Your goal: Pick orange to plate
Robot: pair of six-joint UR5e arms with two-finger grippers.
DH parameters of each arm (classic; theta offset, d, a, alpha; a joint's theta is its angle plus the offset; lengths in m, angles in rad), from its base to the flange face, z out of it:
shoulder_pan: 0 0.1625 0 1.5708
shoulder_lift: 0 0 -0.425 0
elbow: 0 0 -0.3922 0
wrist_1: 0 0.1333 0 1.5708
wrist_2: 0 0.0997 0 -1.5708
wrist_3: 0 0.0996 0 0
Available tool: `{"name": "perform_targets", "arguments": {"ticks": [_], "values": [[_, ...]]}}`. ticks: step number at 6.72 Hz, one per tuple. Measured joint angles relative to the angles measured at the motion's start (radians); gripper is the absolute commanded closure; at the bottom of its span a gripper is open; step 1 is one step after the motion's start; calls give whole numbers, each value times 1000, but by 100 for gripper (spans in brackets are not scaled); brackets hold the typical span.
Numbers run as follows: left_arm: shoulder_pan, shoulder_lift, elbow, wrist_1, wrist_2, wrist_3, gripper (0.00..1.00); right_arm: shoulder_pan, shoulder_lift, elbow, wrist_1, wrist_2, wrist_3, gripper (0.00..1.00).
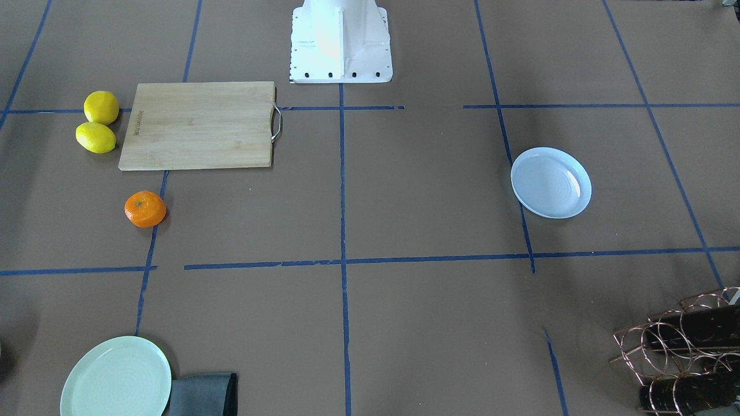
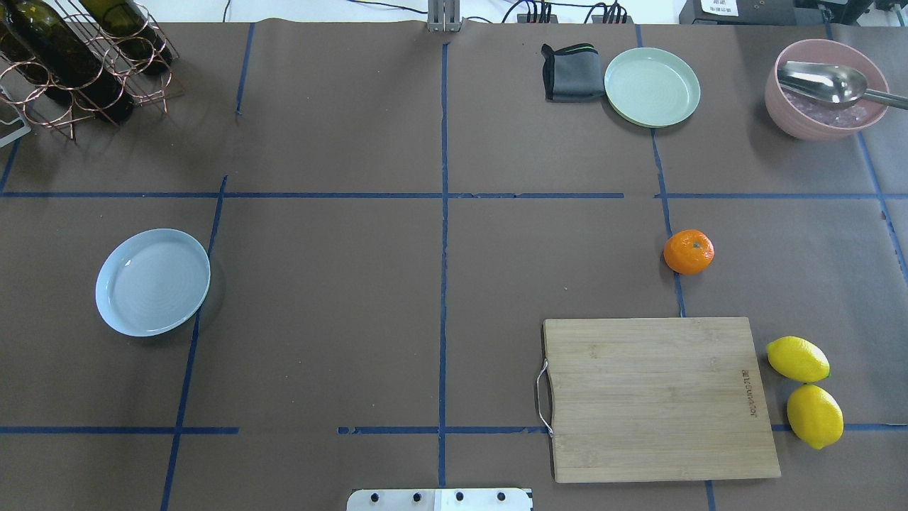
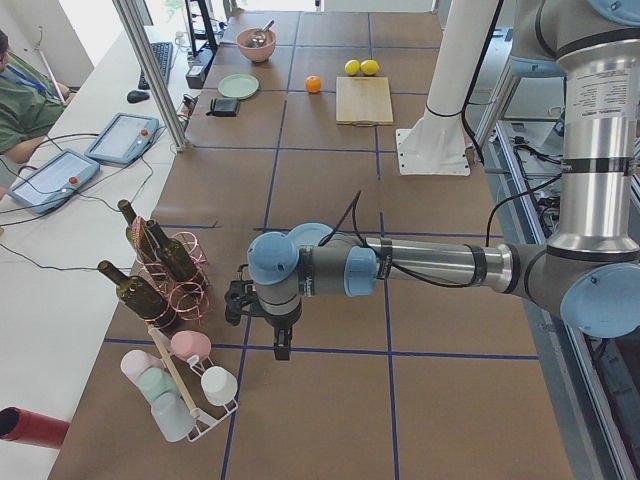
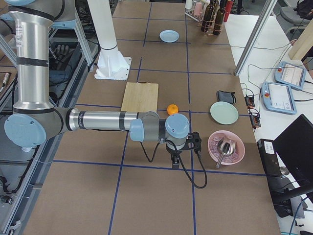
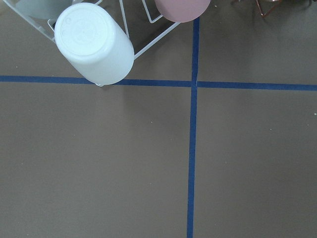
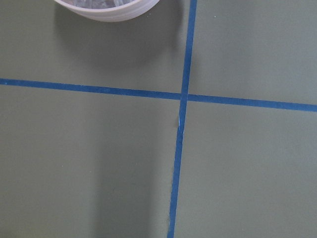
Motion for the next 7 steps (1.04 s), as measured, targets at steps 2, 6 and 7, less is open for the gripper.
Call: {"name": "perform_targets", "arguments": {"ticks": [2,6,7], "values": [[2,-10,-3,-7,0,6,0,1,-2,1,1,0,0,0],[114,-68,-12,-199,-9,4,0,-5,26,24,22,3,0,0],[141,-71,-5,-213,-33,4,0,-14,53,24,23,2,0,0]]}}
